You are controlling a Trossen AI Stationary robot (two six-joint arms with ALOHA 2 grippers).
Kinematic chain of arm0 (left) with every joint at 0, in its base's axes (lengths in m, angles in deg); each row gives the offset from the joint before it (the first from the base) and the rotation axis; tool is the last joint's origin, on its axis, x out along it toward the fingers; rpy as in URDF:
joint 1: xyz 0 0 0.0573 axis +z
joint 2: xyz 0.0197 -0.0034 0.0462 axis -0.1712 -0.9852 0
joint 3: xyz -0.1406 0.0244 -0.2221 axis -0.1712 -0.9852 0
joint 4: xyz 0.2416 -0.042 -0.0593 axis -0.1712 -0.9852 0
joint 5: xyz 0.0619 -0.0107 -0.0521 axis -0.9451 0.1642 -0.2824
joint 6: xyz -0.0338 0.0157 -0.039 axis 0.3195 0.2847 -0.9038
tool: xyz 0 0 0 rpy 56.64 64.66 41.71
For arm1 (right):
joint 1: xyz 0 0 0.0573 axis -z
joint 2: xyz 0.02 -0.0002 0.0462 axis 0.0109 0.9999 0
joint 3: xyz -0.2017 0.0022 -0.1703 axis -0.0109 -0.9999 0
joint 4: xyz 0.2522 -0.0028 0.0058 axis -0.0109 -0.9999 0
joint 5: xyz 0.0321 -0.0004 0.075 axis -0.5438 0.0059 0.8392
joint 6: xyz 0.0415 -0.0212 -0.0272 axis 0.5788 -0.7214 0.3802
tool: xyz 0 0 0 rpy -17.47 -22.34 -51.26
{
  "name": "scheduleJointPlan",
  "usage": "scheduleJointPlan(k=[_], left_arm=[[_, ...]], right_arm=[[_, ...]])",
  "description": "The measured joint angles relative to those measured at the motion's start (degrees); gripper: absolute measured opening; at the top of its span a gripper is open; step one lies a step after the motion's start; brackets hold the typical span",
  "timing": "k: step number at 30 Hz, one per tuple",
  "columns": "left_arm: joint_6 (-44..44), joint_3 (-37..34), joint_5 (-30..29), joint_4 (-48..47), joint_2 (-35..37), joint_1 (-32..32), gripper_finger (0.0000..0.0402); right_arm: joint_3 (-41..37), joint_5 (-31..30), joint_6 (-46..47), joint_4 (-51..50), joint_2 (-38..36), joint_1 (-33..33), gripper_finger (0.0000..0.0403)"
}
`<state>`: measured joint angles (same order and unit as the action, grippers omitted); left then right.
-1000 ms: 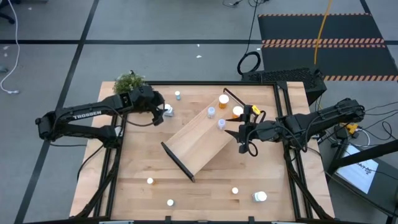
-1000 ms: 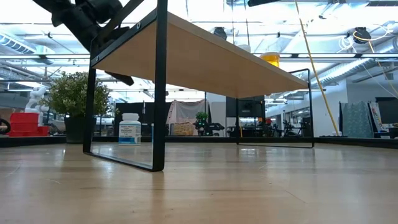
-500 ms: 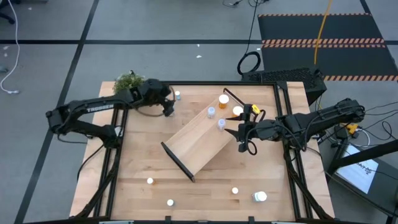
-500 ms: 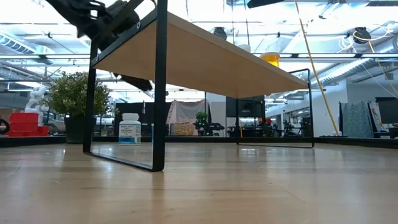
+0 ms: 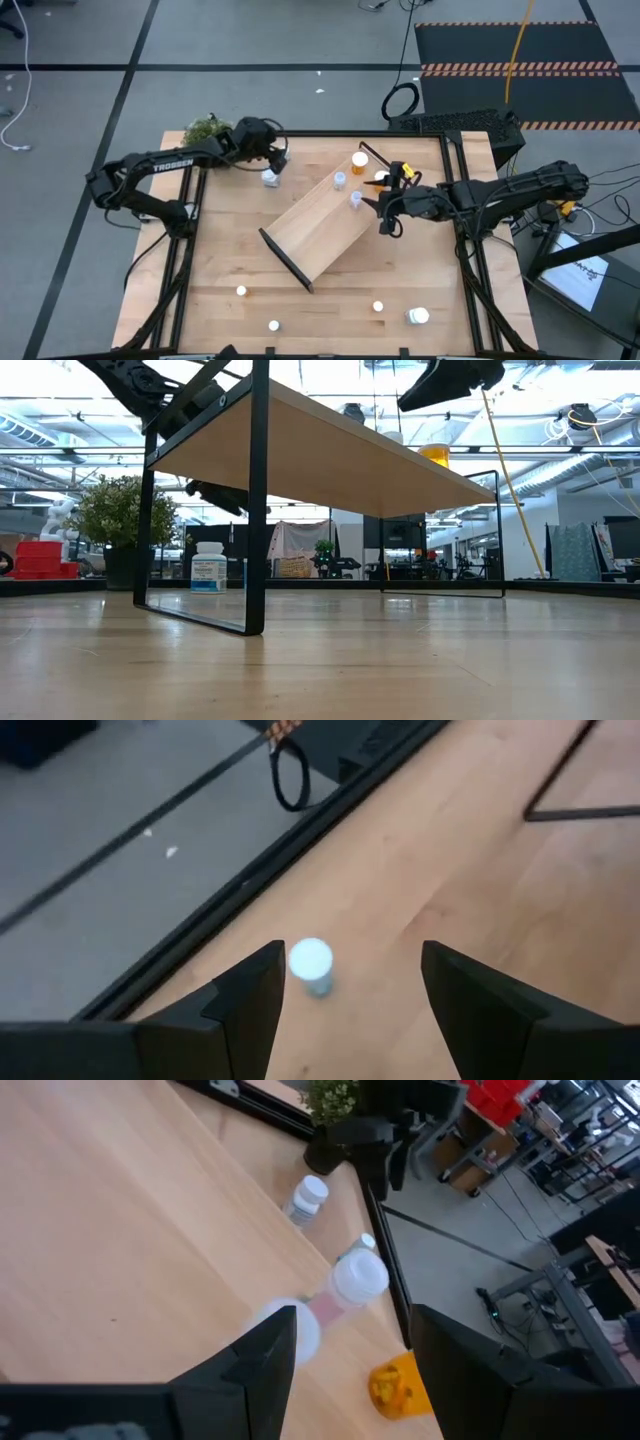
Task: Pick and place medicine bottles onto shelf by color
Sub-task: Put the top blue pill bottle on the shelf
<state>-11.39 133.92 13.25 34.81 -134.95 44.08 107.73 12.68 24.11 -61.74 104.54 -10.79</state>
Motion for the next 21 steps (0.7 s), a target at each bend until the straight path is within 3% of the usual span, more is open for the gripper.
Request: scheduleJointPlan(k=[5,9,15,21], left_arm=[[-3.5,2.7,5.0,-5.7,-0.4,3.6,0.0237],[-4.1,6.7,5.3,-12.8,-3.5,5.1,0.0237],[0.3,9.2,7.3,-12.4,-9.2,5.6,0.0237],[1.2,9.4,7.4,-12.3,-9.4,3.7,0.0237]], right_arm=[[0.0,0.0,-1.4,2.1,0.0,0.1,0.0192],[0.0,0.0,-1.4,2.8,0.0,0.1,0.0192],[0.0,0.0,-1.1,3.3,0.0,0.1,0.0192],[0.0,0.0,-0.9,3.1,0.0,0.0,0.0192]])
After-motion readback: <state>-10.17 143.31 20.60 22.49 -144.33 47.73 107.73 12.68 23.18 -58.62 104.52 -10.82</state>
